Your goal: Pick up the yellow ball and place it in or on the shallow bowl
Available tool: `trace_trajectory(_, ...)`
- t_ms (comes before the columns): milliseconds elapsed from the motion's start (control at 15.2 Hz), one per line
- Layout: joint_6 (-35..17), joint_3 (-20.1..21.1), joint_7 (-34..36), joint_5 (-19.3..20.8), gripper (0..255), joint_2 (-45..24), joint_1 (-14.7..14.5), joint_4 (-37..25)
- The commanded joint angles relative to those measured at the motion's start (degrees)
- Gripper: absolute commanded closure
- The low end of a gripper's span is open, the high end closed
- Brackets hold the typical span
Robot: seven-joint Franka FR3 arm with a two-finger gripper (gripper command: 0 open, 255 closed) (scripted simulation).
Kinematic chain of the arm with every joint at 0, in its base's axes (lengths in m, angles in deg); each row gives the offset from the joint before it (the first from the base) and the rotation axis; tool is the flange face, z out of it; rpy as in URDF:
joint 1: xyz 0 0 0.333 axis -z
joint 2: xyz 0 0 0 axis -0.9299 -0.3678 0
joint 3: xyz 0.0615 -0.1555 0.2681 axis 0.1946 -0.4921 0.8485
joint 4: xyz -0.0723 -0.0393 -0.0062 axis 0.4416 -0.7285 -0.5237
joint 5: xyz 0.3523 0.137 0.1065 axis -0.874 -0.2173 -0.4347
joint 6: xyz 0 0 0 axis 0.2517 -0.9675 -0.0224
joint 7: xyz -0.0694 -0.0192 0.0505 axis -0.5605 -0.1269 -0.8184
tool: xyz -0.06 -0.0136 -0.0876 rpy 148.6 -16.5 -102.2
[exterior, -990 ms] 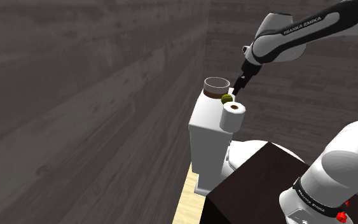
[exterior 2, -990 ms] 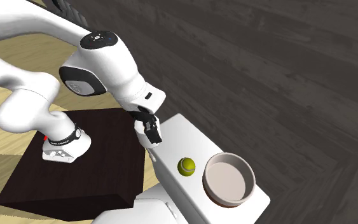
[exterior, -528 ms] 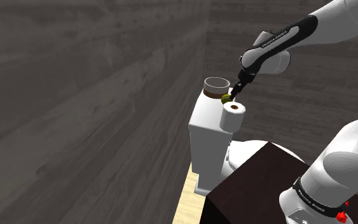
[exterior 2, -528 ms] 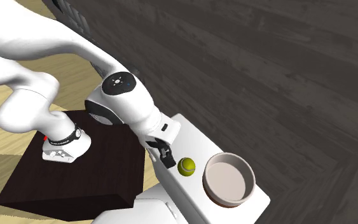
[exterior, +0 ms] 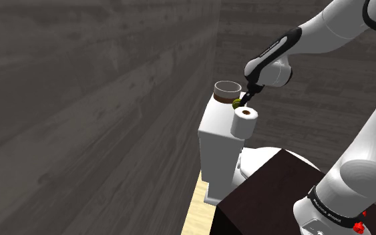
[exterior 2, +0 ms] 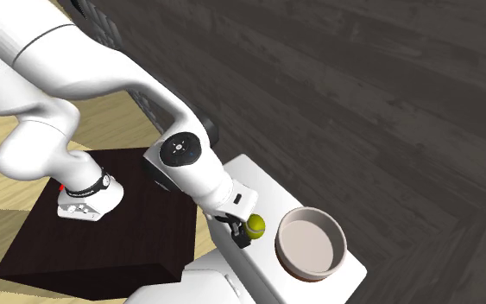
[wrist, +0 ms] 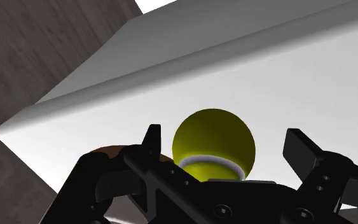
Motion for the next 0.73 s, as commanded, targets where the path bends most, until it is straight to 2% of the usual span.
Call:
trace_trajectory(0,-1.1,0.6,-1.6,-2.4,0,-2.1,0.0,-0.8)
trace_trajectory(132,-2.4,1.5,-3.8,-5.4,0,-4.4,0.4,-1.5)
trace_trajectory(660,-2.3,1.6,-3.8,-5.4,0,-4.4,0.5,-1.5)
